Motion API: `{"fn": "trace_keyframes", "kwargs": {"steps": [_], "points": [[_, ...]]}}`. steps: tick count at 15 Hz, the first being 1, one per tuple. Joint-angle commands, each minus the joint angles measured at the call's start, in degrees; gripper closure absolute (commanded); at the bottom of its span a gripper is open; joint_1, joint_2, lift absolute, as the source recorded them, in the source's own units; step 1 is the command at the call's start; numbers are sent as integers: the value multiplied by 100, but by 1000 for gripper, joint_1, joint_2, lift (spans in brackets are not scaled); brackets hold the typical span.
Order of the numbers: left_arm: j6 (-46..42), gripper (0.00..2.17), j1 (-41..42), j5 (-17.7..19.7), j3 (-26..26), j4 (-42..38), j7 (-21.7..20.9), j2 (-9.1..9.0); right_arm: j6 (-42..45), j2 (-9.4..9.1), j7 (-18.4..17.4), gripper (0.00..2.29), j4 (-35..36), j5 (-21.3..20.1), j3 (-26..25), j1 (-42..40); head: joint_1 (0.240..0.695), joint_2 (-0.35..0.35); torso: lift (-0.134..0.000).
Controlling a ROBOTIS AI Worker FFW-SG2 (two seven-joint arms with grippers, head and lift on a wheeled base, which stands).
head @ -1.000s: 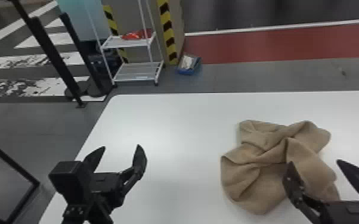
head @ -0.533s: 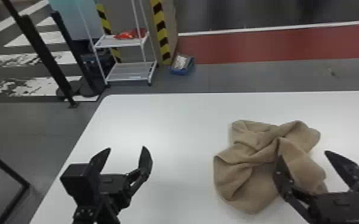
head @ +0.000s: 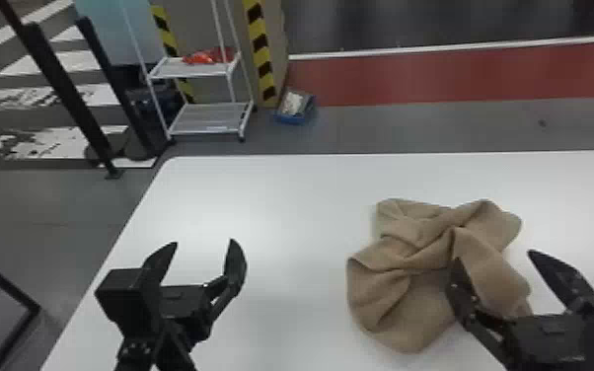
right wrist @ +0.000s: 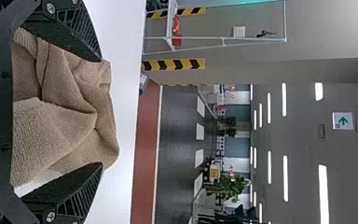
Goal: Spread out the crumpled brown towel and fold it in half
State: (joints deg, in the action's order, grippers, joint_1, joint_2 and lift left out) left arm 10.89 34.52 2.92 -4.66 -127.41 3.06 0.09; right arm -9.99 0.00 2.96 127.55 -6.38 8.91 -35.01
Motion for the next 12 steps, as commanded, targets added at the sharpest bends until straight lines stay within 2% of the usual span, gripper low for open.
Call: {"fn": "trace_keyframes", "kwargs": {"steps": [1,4,7,9,11,12], "points": [[15,80,2,-2,0,6,-33,-24,-193,-5,197,107,24,-135,-12,3,695,190,-125],[32,80,-33,-2,9,94,-69,-24,-720,-5,1146,110,323,-628,-267,-147,695,204,-125],[32,83,-86,-2,35,147,-69,-24,-720,-5,1849,113,455,-1102,-531,-366,695,203,-125],[50,83,-112,-11,61,199,-69,-24,-597,-5,2631,127,560,-1199,-865,-498,695,198,-125],[50,83,-112,-20,70,226,-77,-24,-597,-5,3000,127,613,-1234,-1129,-551,695,195,-125],[50,83,-112,-20,70,226,-69,-24,-667,-5,3123,130,613,-1427,-1181,-568,695,189,-125]]}}
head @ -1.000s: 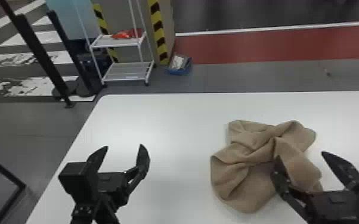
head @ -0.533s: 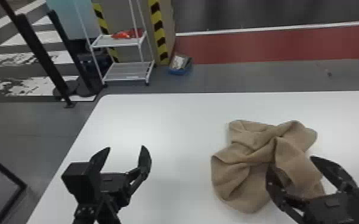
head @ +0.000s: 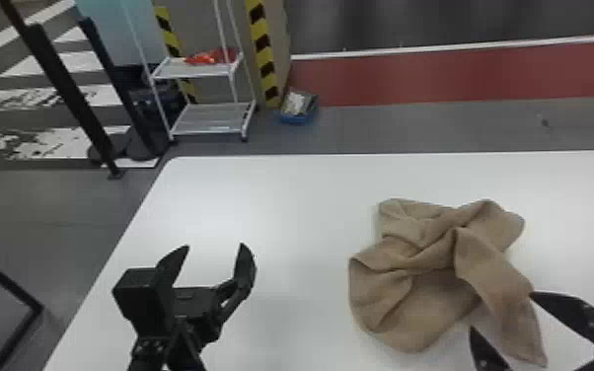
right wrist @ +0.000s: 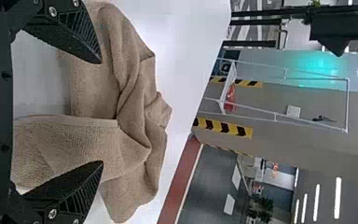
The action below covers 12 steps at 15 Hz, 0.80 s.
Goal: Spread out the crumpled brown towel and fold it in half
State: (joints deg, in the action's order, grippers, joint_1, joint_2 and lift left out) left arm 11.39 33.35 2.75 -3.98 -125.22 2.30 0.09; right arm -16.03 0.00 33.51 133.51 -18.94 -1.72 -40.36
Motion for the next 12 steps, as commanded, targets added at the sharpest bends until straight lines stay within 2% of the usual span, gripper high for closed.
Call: {"fn": "trace_keyframes", "kwargs": {"steps": [1,4,8,10,11,12], "points": [[0,83,14,-3,2,7,-2,-24,-151,-5,95,130,9,-338,-127,-33,695,173,-125],[17,83,31,-64,90,-20,-11,-24,-520,-5,104,130,-176,-479,-250,117,695,147,-125],[53,83,5,-117,143,-2,-11,-24,-801,-5,60,151,-606,-646,-153,459,695,95,-125],[70,83,-13,-126,143,7,-11,-24,-854,-5,42,448,-668,-672,-127,556,695,89,-125],[70,83,-22,-126,143,15,-2,-24,-942,-5,51,674,-677,-716,-127,591,695,90,-125],[70,83,-30,-126,143,24,-2,-24,-942,-5,86,1089,-685,-743,-127,609,695,90,-125]]}}
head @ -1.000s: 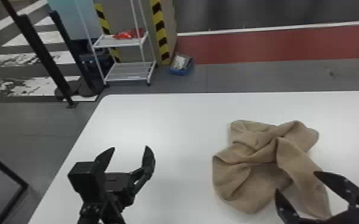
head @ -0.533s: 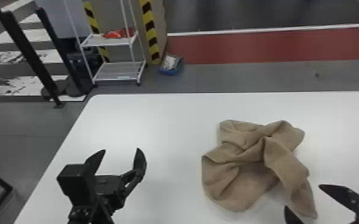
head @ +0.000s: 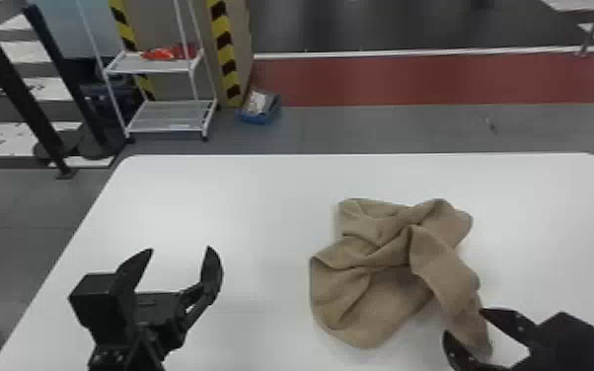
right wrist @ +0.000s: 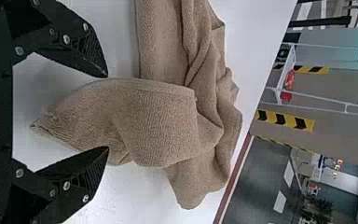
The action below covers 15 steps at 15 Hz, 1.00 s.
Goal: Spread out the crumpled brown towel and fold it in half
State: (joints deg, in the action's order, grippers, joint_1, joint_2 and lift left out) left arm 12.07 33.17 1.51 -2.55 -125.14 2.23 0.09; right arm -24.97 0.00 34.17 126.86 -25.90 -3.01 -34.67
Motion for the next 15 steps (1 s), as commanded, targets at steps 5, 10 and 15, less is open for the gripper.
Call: {"fn": "trace_keyframes", "kwargs": {"steps": [5,10,15], "points": [[142,83,-100,-1,9,51,-65,-24,-207,-5,108,2179,-56,-125,11,145,695,84,-125],[687,103,-188,8,9,78,-944,-24,40,-5,99,2186,365,472,-639,-40,695,55,-125],[1461,147,-434,-124,281,130,-2658,-24,22,-5,99,2186,620,885,-1175,-172,695,-136,-125]]}}
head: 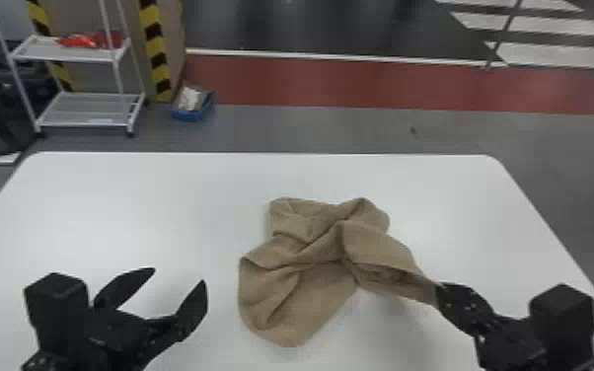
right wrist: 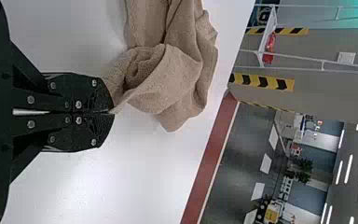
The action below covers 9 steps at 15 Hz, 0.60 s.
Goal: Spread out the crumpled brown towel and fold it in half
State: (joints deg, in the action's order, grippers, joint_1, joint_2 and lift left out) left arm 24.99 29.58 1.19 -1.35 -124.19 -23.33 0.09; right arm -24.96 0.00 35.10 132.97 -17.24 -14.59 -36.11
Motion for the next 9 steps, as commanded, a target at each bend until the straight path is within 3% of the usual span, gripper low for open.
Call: {"fn": "trace_keyframes", "kwargs": {"steps": [1,5,9], "points": [[309,147,-128,-180,302,96,-207,-24,22,-5,5,2186,1,19,0,-27,695,-160,-125],[380,191,-365,-506,961,527,-207,-24,22,-5,5,2186,-16,19,18,-27,695,-254,-125],[397,259,-664,-945,1418,896,83,-24,22,-5,5,2186,-60,19,0,-27,695,-313,-125]]}}
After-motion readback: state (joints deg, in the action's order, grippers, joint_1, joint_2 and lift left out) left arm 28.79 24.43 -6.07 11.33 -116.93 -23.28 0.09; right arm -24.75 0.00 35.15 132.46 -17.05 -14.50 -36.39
